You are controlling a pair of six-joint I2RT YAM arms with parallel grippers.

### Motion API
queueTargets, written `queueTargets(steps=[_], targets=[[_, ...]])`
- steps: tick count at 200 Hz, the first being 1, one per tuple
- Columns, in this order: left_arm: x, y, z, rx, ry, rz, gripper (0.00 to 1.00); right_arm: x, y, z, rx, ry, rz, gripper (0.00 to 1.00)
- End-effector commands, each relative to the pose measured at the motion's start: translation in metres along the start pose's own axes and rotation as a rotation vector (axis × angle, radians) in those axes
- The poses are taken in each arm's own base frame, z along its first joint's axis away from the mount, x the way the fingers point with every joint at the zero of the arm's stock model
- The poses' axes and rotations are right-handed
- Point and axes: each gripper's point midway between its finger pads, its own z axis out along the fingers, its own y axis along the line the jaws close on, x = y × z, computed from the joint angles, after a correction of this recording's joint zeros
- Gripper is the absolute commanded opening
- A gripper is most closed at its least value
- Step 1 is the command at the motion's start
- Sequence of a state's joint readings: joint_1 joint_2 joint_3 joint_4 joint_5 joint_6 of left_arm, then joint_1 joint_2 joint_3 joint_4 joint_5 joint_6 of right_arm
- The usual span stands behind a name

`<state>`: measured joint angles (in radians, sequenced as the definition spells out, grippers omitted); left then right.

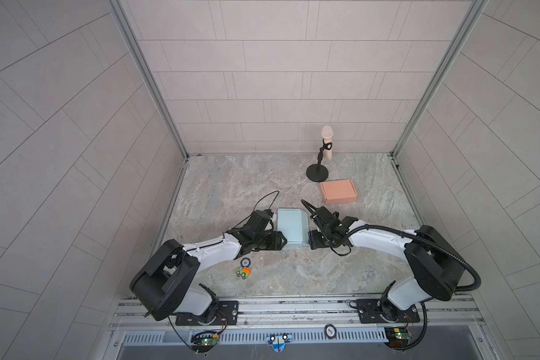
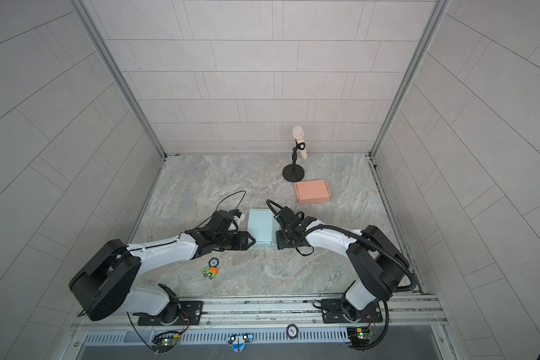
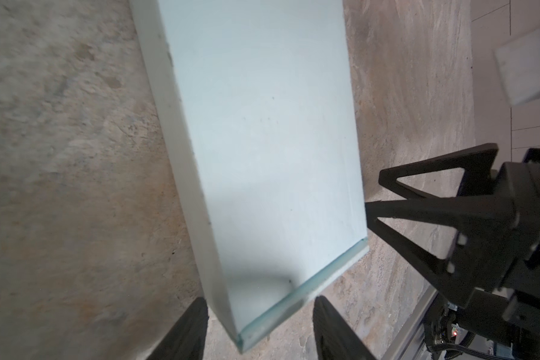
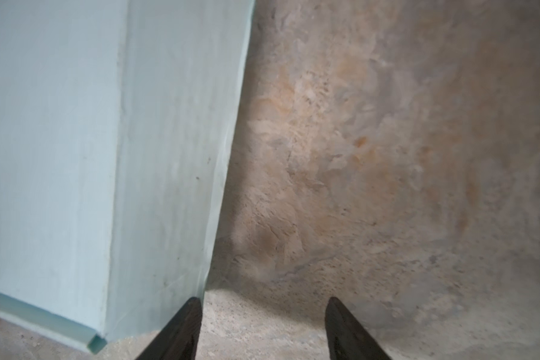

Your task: Fold the paper box

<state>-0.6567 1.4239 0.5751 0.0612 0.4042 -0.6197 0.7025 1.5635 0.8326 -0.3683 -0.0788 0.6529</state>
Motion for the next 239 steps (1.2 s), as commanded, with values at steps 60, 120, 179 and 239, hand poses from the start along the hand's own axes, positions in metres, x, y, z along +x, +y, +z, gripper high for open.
queueTargets(steps=[60, 120, 179, 239], targets=[[0.009, -0.018, 0.014, 0.081, 0.011, -0.028, 0.55, -0.004, 0.020, 0.004, -0.002, -0.010, -0.020, 0.66], [0.013, -0.018, 0.013, 0.078, 0.014, -0.029, 0.54, -0.003, 0.028, 0.002, -0.024, -0.030, -0.026, 0.66], [-0.027, 0.018, -0.016, 0.008, -0.066, -0.048, 0.64, -0.011, -0.007, -0.010, 0.039, -0.042, 0.002, 0.66], [-0.096, 0.024, -0.014, 0.053, -0.151, -0.085, 0.64, -0.055, -0.009, -0.004, 0.044, -0.084, 0.011, 0.66]])
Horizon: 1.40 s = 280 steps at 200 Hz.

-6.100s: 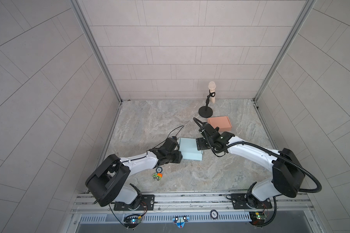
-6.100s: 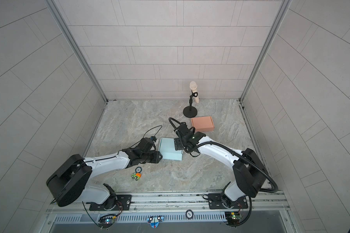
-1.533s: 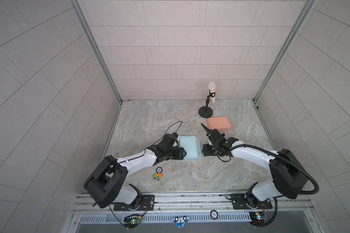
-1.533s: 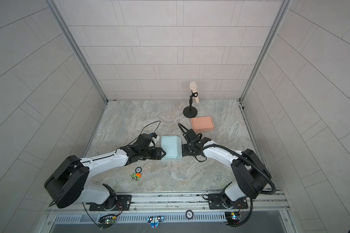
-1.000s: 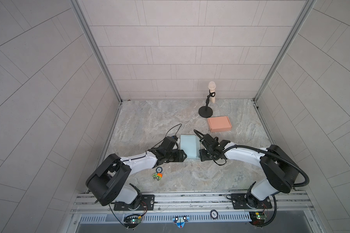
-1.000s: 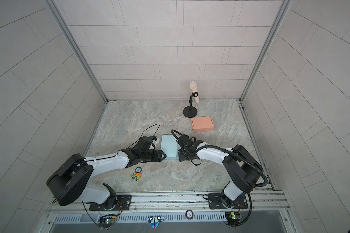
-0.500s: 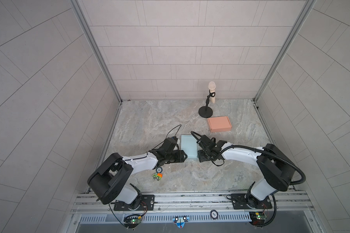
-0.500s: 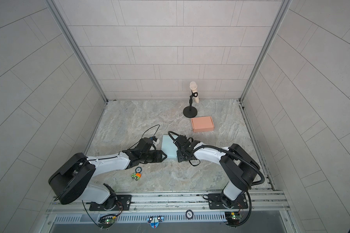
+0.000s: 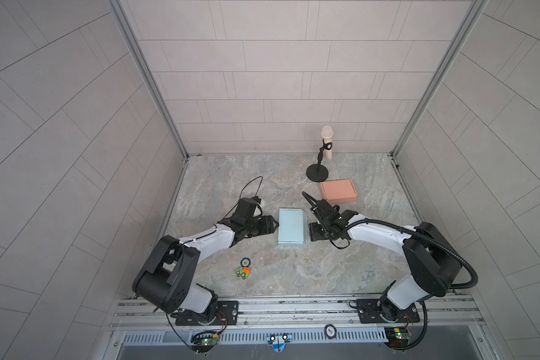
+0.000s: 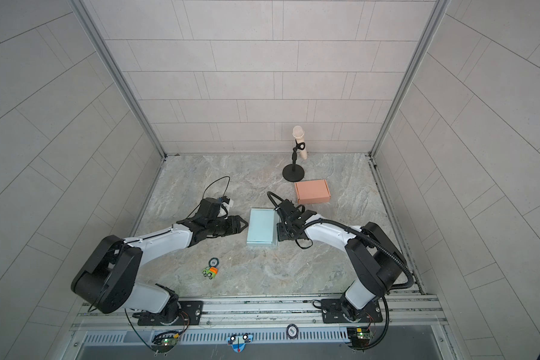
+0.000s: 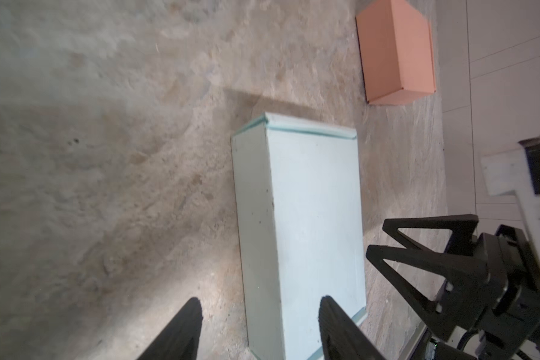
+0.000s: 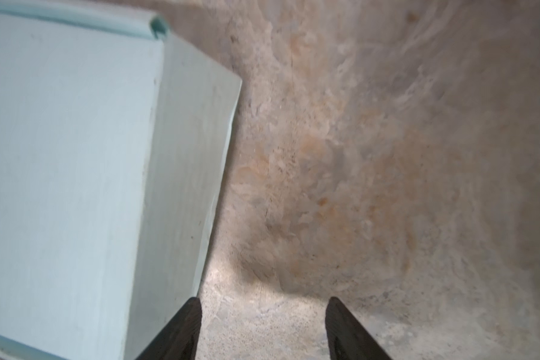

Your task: Fold the paper box

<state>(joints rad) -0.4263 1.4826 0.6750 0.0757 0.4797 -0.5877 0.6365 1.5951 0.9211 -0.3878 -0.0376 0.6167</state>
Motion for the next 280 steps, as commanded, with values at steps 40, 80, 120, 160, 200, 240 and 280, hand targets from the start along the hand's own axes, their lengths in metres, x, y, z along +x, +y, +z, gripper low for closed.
queueTargets(steps=[40, 80, 120, 160, 200, 240, 280], targets=[[-0.042, -0.017, 0.031, 0.089, -0.015, -0.017, 0.62, -0.032, 0.001, 0.012, 0.032, -0.023, -0.036, 0.66], [-0.048, -0.020, 0.041, 0.096, -0.004, -0.024, 0.61, -0.041, -0.005, 0.024, 0.073, -0.013, -0.063, 0.66], [-0.045, -0.028, 0.052, 0.106, 0.016, -0.018, 0.59, -0.054, -0.005, 0.034, 0.067, -0.008, -0.065, 0.66], [-0.041, -0.037, 0.062, 0.122, 0.036, -0.012, 0.58, -0.067, 0.003, 0.043, 0.051, -0.005, -0.069, 0.65], [-0.039, -0.043, 0.065, 0.128, 0.041, -0.011, 0.57, -0.071, 0.012, 0.044, 0.010, -0.006, -0.059, 0.64], [-0.034, -0.045, 0.066, 0.133, 0.048, -0.012, 0.57, -0.071, 0.025, 0.044, -0.048, -0.015, -0.051, 0.64], [-0.030, -0.046, 0.064, 0.152, 0.046, -0.026, 0.56, -0.070, 0.031, 0.042, -0.091, -0.034, -0.036, 0.64]])
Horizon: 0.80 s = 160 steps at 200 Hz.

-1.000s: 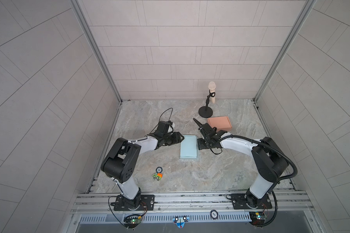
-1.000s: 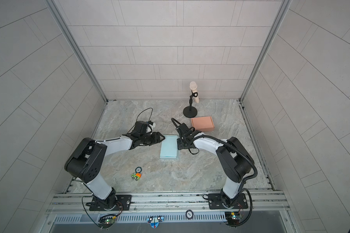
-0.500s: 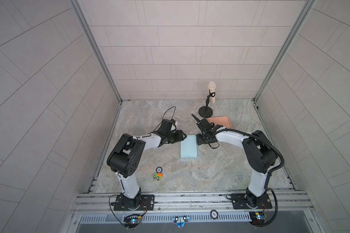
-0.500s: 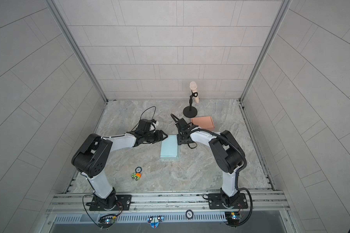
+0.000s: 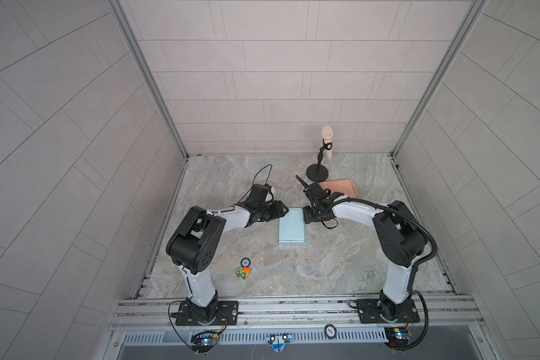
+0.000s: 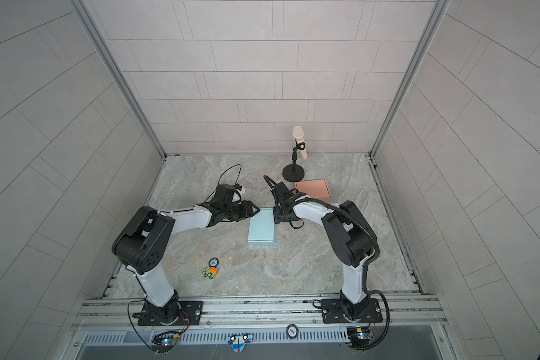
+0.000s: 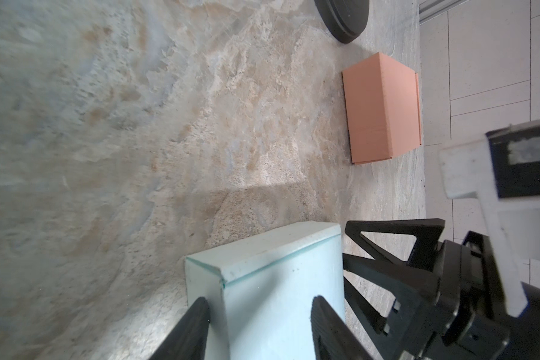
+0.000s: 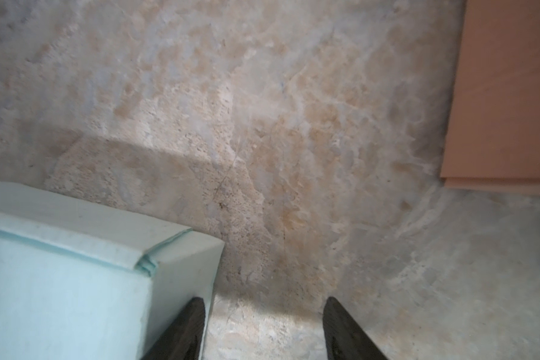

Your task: Fold the paper box

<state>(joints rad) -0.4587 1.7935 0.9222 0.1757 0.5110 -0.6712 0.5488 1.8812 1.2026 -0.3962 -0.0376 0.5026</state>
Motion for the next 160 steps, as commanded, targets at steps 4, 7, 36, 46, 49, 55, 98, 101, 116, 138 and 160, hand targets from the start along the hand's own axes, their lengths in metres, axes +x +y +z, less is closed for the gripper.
queueTargets(steps=[4, 7, 36, 46, 49, 55, 98, 101, 116, 138, 160], targets=[[0.013, -0.023, 0.004, 0.093, 0.037, 0.019, 0.56, -0.005, 0.030, -0.004, -0.126, -0.035, 0.000, 0.64], [0.012, -0.023, 0.003, 0.091, 0.032, 0.020, 0.56, -0.005, 0.028, -0.004, -0.121, -0.034, -0.001, 0.64], [0.010, -0.005, -0.007, 0.074, 0.009, -0.009, 0.56, 0.007, 0.002, -0.012, -0.047, -0.030, 0.004, 0.64], [0.008, 0.000, -0.015, 0.068, -0.007, -0.011, 0.57, 0.014, -0.008, -0.016, -0.028, -0.024, 0.012, 0.64], [0.008, 0.001, -0.018, 0.064, -0.009, -0.008, 0.58, 0.015, -0.010, -0.017, -0.022, -0.025, 0.011, 0.64], [0.011, 0.003, -0.022, 0.049, -0.007, 0.000, 0.59, 0.019, -0.014, -0.021, -0.011, -0.024, 0.012, 0.64], [0.046, 0.006, -0.042, -0.001, 0.039, 0.061, 0.63, 0.045, -0.013, -0.034, -0.019, -0.016, 0.033, 0.64], [0.049, 0.007, -0.043, -0.002, 0.043, 0.060, 0.63, 0.047, -0.011, -0.034, -0.022, -0.014, 0.032, 0.64], [0.061, 0.006, -0.048, -0.006, 0.047, 0.064, 0.63, 0.056, -0.005, -0.034, -0.027, -0.003, 0.028, 0.64], [0.081, -0.002, -0.047, -0.001, 0.080, 0.092, 0.62, 0.068, 0.000, -0.030, -0.023, 0.021, 0.017, 0.63], [0.089, -0.007, -0.044, 0.018, 0.083, 0.080, 0.61, 0.075, 0.005, -0.028, -0.030, 0.031, 0.011, 0.63]])
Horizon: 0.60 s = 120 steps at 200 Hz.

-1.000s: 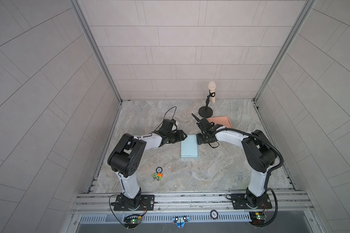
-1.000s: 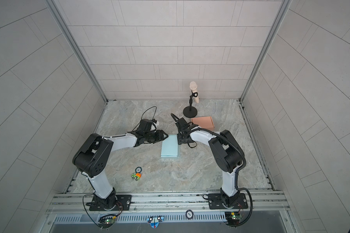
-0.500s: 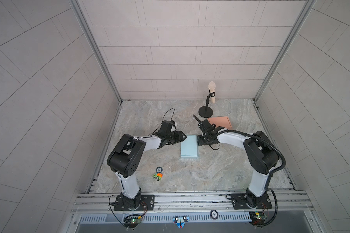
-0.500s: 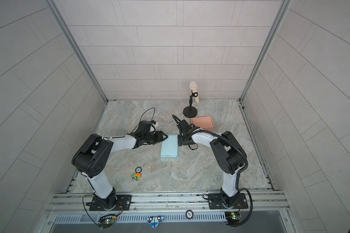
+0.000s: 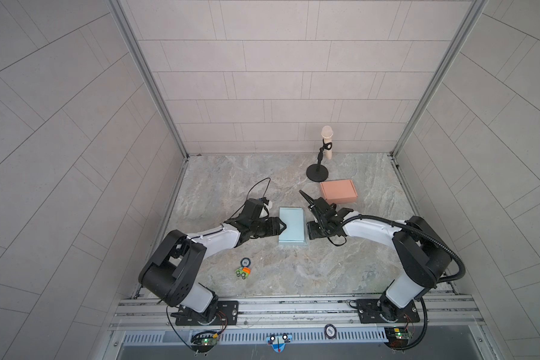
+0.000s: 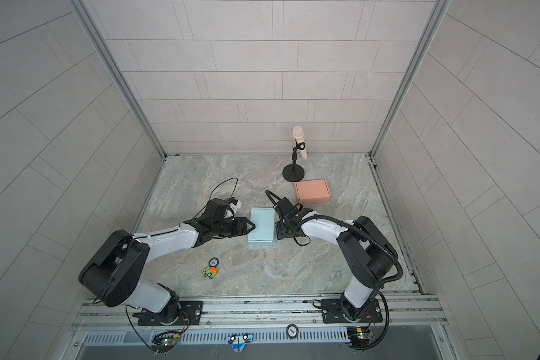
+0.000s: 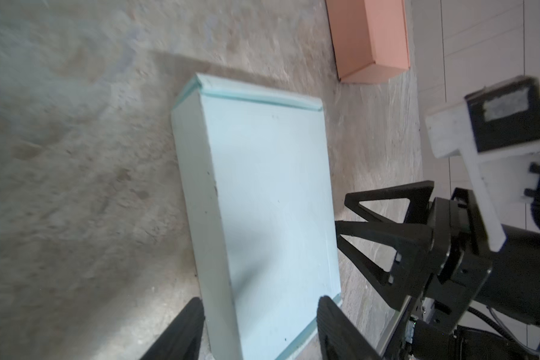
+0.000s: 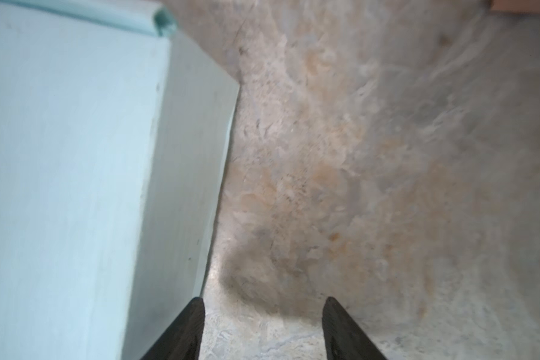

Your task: Fold the paper box

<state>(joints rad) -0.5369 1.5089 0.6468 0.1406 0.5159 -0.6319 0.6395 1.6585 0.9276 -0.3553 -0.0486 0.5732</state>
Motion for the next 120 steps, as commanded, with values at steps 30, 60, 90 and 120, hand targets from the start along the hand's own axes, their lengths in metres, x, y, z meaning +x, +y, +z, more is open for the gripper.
queueTargets(steps=[30, 60, 90, 120], targets=[[0.021, -0.017, 0.008, 0.030, 0.020, 0.009, 0.61, 0.010, 0.014, 0.000, -0.004, 0.009, 0.006, 0.63], [0.032, -0.023, 0.016, 0.065, 0.032, -0.019, 0.60, 0.011, 0.028, -0.002, -0.023, 0.006, -0.009, 0.63], [0.032, -0.029, 0.019, 0.098, 0.020, -0.045, 0.59, 0.010, 0.033, -0.004, -0.036, -0.005, -0.011, 0.63], [0.033, -0.030, 0.018, 0.094, 0.021, -0.045, 0.59, 0.009, 0.032, -0.007, -0.032, -0.011, -0.014, 0.63]])
